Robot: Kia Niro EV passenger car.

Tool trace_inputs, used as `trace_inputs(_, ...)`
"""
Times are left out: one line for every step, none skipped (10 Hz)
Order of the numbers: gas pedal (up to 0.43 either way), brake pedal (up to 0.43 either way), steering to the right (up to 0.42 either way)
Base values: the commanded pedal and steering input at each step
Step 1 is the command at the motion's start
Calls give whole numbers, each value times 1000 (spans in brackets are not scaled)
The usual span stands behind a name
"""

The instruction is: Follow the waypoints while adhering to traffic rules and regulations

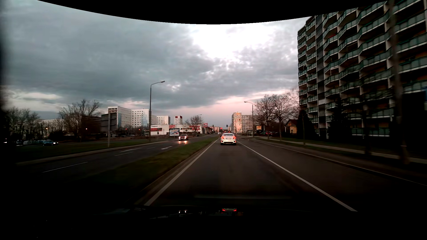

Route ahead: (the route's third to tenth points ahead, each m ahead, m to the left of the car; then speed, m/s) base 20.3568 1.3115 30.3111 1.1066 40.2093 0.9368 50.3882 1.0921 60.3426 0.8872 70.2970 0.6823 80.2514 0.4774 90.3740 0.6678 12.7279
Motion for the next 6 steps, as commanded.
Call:
trace_inputs(87, 0, 4)
trace_inputs(87, 0, 4)
trace_inputs(79, 0, 4)
trace_inputs(79, 0, 3)
trace_inputs(79, 0, 2)
trace_inputs(67, 0, 2)
